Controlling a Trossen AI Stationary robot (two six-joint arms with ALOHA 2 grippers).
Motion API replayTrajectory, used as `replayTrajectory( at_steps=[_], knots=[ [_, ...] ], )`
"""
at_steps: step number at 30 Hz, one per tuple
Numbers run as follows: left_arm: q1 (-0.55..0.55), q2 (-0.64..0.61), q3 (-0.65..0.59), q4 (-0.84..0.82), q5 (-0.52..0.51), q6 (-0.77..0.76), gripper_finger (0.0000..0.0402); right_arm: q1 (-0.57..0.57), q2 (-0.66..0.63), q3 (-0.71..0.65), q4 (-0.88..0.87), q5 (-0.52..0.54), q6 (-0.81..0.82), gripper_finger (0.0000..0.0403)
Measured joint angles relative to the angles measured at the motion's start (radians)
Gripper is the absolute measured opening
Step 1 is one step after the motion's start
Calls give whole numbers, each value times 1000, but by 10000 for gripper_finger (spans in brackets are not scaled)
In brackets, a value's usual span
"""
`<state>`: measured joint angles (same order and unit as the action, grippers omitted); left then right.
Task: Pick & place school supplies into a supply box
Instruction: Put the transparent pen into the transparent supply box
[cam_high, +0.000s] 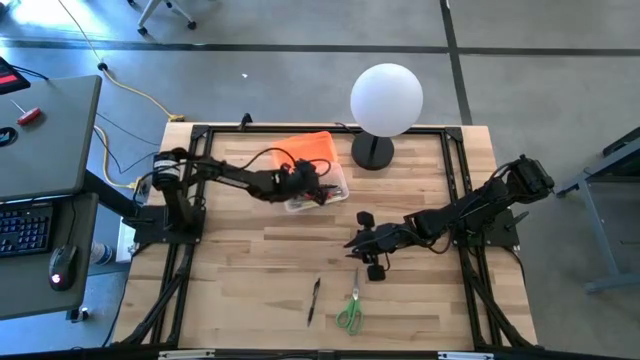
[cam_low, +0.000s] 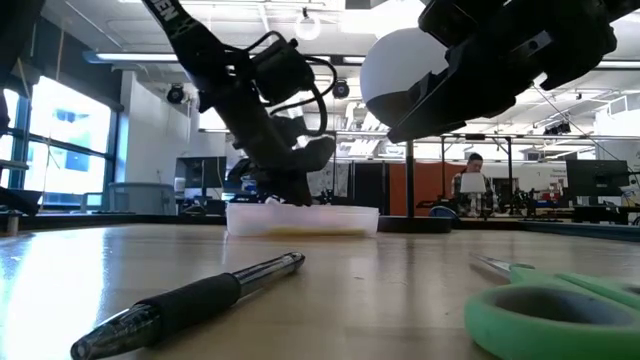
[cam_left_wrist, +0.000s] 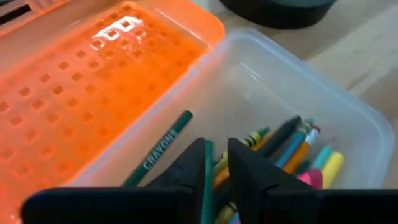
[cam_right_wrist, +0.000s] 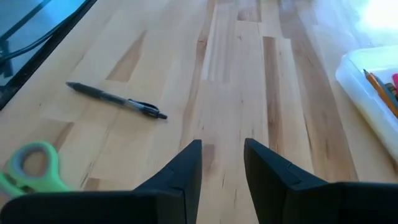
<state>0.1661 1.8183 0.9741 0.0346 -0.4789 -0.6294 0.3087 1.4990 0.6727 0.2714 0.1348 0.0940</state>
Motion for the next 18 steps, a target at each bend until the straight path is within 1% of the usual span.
replayTrajectory(
  at_steps=[3, 7, 11, 13, 15, 18],
  knots=[
    [17, 0, 0, 11, 9, 0, 121, 0, 0, 0, 0, -37, -6, 99],
    [14, 0, 0, 31, 26, 12, 145, 6, 0, 0, 0, -34, 34, 99],
    [-10, -12, 0, 101, 55, 61, 155, 17, 0, 0, 2, -40, 17, 99],
    [-22, -23, 14, 125, 47, 102, 154, 24, 0, 0, 11, -53, -21, 99],
    [-37, -44, 30, 116, 30, 147, 152, 31, 2, 0, 37, -92, -69, 99],
    [-54, -81, 79, 129, 15, 212, 147, 45, 33, 0, 153, -180, -122, 99]
  ],
)
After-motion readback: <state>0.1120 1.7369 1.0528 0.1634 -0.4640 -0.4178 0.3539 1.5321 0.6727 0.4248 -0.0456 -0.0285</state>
